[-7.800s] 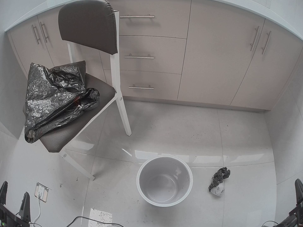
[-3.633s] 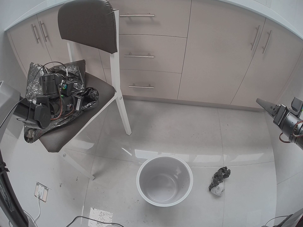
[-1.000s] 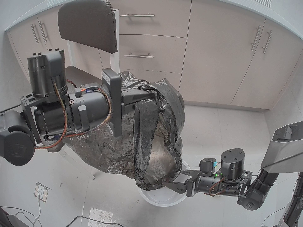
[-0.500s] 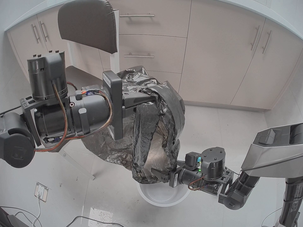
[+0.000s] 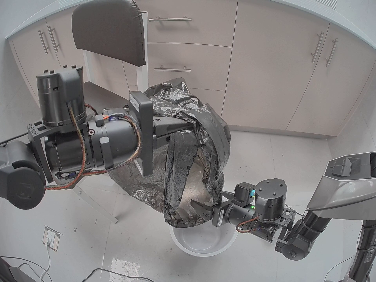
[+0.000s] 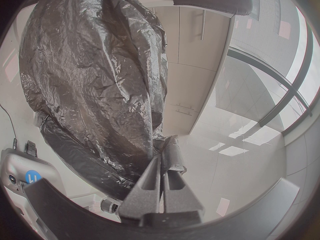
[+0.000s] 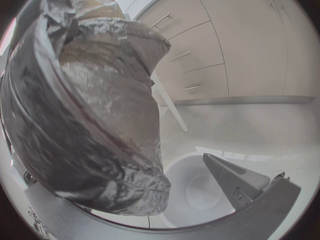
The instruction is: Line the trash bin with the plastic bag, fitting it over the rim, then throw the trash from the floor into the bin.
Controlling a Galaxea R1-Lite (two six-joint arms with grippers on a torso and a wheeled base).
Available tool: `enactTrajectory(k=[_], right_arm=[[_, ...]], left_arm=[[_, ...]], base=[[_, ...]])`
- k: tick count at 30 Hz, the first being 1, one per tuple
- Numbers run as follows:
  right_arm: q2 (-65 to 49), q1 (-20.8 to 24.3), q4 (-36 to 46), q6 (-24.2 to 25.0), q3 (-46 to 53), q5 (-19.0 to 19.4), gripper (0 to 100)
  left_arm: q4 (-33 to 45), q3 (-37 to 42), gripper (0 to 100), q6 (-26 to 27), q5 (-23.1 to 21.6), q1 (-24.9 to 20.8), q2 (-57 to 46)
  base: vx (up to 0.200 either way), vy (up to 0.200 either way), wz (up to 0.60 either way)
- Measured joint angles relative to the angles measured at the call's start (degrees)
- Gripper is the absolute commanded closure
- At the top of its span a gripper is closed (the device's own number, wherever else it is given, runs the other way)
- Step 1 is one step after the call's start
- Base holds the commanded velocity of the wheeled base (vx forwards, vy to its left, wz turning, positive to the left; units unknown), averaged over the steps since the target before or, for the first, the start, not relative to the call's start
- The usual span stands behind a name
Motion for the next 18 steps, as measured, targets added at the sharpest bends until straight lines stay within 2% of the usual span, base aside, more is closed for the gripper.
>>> enactTrajectory(k=[1,2,10,18], right_arm=[[-0.12,-0.02,-0.61,0.00,0.09,-0.24,0],[-0.21,-0.02,-1.18,0.00,0.17,-0.33,100],[-0.69,-0.44,-2.94,0.02,1.33,-0.39,100],[-1.35,-1.29,-5.45,0.38,3.47,0.02,100]], left_arm=[[0.00,0.05,100,0.00,0.00,0.00,0.00],[0.00,0.05,100,0.01,-0.02,0.04,0.00],[-0.28,0.79,100,0.33,-0.16,-0.02,0.11],[-4.24,2.58,100,0.30,-0.28,-0.24,0.06]], base=[[0.000,0.000,0.00],[0.000,0.000,0.00],[0.000,0.000,0.00],[0.000,0.000,0.00]])
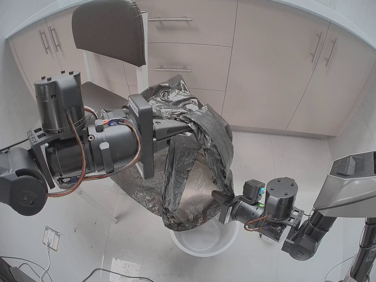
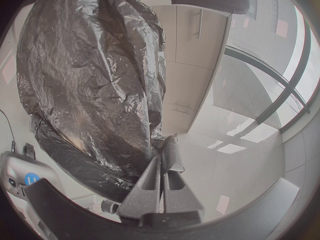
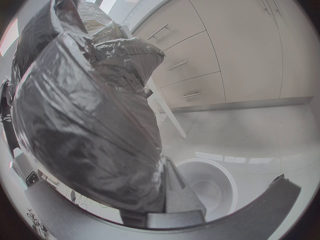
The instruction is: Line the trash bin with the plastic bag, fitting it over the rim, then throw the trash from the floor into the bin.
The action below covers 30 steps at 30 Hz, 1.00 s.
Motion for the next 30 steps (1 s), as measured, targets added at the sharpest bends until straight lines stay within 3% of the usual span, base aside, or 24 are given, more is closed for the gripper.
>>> enactTrajectory(k=[5,9,14,17,19,24,30], right_arm=[[-2.16,-2.79,0.11,1.23,2.39,4.36,100],[-5.79,-7.09,0.50,5.03,4.85,14.74,100],[-11.47,-14.07,0.96,12.40,7.66,33.06,100],[-15.27,-18.48,0.99,17.71,9.23,44.03,100],[-17.53,-20.70,0.93,20.37,10.17,49.04,100],[-23.27,-23.99,-0.60,27.56,12.40,57.31,100],[-29.46,-25.42,-4.30,36.41,15.41,64.59,100]], left_arm=[[-1.15,1.16,100,0.61,-0.13,-0.07,0.09],[-1.15,2.10,100,4.17,-0.45,-0.61,0.41],[-1.21,3.32,100,7.58,-2.82,-1.73,0.94],[-1.43,3.91,100,8.98,-7.14,-2.26,1.10],[-1.54,4.22,100,9.69,-11.65,-2.50,1.10],[-2.68,4.61,100,10.86,-23.24,-2.95,1.24],[-6.35,5.18,100,11.41,-27.37,-3.08,3.00]], base=[[0.000,0.000,0.00],[0.000,0.000,0.00],[0.000,0.000,0.00],[0.000,0.000,0.00],[0.000,0.000,0.00],[0.000,0.000,0.00],[0.000,0.000,0.00]])
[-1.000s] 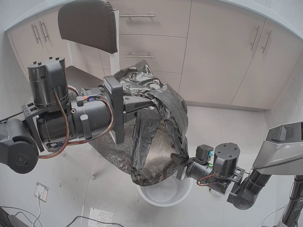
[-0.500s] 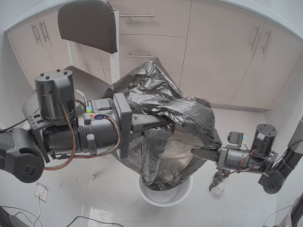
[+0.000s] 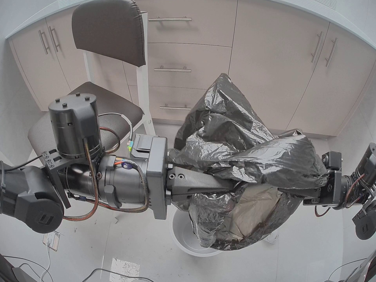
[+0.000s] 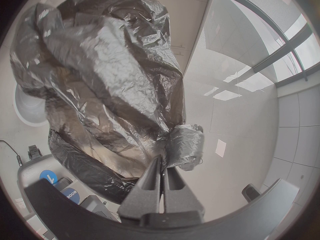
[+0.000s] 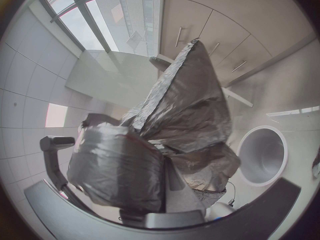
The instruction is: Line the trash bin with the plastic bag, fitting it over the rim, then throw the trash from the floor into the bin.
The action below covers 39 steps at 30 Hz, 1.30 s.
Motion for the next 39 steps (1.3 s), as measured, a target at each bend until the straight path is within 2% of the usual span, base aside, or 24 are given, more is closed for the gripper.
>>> enactTrajectory(k=[8,14,22,31,39], right_arm=[[-2.16,2.56,-0.49,1.23,3.22,2.90,100],[1.15,3.94,-0.49,0.55,3.80,3.06,100],[4.95,4.92,-0.51,-3.18,4.02,2.83,100],[6.97,4.79,-0.51,-3.67,3.69,2.50,100],[11.51,4.96,-0.54,-10.13,3.83,2.38,100]], left_arm=[[-0.79,1.79,100,0.23,-2.95,2.34,3.67],[-4.05,4.08,100,0.30,-4.57,4.52,5.46],[-10.54,8.36,100,0.01,-4.97,5.64,7.14],[-14.65,8.94,100,-0.02,-4.97,6.23,9.94],[-18.44,9.41,100,-0.05,-4.84,7.11,13.43]], base=[[0.000,0.000,0.00],[0.000,0.000,0.00],[0.000,0.000,0.00],[0.000,0.000,0.00],[0.000,0.000,0.00]])
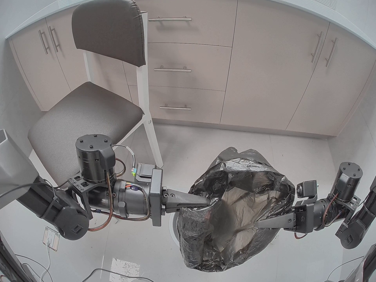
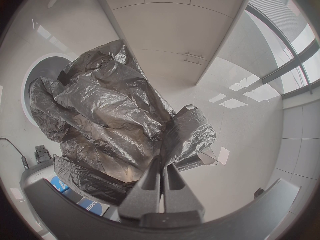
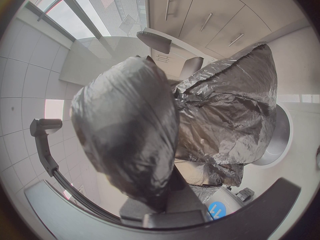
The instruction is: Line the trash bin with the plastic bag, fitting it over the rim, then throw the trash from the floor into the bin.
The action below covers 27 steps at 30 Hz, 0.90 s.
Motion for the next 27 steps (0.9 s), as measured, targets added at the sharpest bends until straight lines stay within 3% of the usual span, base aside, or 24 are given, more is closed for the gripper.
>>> enactTrajectory(k=[13,18,23,27], right_arm=[[11.78,-0.15,0.00,-5.21,-0.50,-0.49,100],[15.84,-0.61,0.00,-6.96,-1.05,-5.03,100],[19.08,-0.80,0.00,-9.89,-1.49,-6.73,100],[21.02,-0.85,0.02,-11.06,-1.88,-10.03,100]], left_arm=[[-13.39,4.41,100,0.16,-0.22,3.50,9.26],[-18.32,5.49,100,0.24,-0.35,5.22,13.58],[-22.31,6.25,100,0.66,-0.13,6.10,16.46],[-23.08,6.94,100,4.51,0.68,6.24,17.92]], base=[[0.000,0.000,0.00],[0.000,0.000,0.00],[0.000,0.000,0.00],[0.000,0.000,0.00]])
